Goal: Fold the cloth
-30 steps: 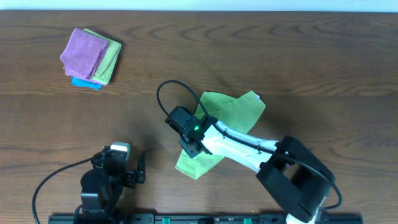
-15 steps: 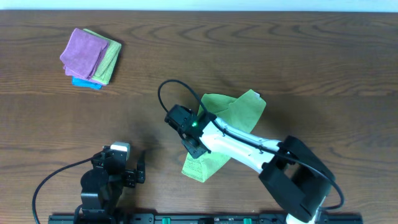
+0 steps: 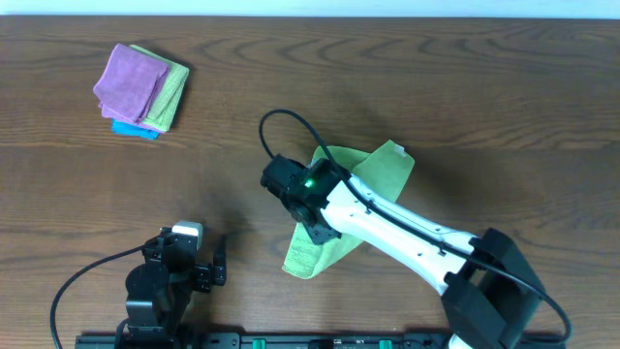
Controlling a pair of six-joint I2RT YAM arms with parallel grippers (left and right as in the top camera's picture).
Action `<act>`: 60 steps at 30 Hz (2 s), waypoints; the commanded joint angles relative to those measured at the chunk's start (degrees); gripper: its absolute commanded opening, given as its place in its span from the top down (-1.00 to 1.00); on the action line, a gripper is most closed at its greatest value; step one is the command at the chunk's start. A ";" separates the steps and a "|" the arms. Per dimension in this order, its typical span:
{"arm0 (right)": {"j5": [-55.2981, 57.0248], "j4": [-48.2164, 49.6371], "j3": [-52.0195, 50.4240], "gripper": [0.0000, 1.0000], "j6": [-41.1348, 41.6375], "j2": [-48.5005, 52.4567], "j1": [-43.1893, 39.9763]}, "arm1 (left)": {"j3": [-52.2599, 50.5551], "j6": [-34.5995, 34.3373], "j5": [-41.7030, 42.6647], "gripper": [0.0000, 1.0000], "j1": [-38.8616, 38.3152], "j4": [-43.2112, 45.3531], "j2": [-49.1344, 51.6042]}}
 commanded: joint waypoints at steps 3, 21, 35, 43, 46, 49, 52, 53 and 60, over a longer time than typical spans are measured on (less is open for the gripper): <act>2.73 -6.58 0.66 0.97 11.06 -1.05 -0.31 | -0.42 -0.48 -0.63 -0.91 -0.24 0.22 -0.33; -8.50 -20.39 0.63 -0.61 15.65 -1.05 -0.70 | -0.42 -0.48 -0.63 -0.91 -0.24 0.22 -0.33; -2.12 1.81 0.52 0.63 6.58 1.97 -7.13 | -0.42 -0.48 -0.63 -0.91 -0.22 0.22 -0.33; -2.80 2.21 -4.26 0.04 3.72 2.60 -14.60 | -0.42 -0.48 -0.63 -0.91 -0.22 0.22 -0.33; -1.84 4.59 -4.83 0.07 2.95 2.60 -17.25 | -0.42 -0.48 -0.63 -0.91 -0.22 0.22 -0.33; -4.31 7.10 -4.83 0.18 1.11 2.60 -20.83 | -0.42 -0.48 -0.63 -0.91 -0.24 0.22 -0.33; -11.04 6.88 -4.83 0.31 -2.16 2.60 -23.02 | -0.42 -0.48 -0.63 -0.91 -0.22 0.22 -0.33; -12.61 6.45 -4.87 0.33 -3.15 2.60 -23.23 | -0.42 -0.48 -0.63 -0.91 -0.24 0.22 -0.33; -13.40 10.03 -10.29 0.21 -8.59 2.60 -20.24 | -0.42 -0.48 -0.63 -0.91 -0.22 0.22 -0.33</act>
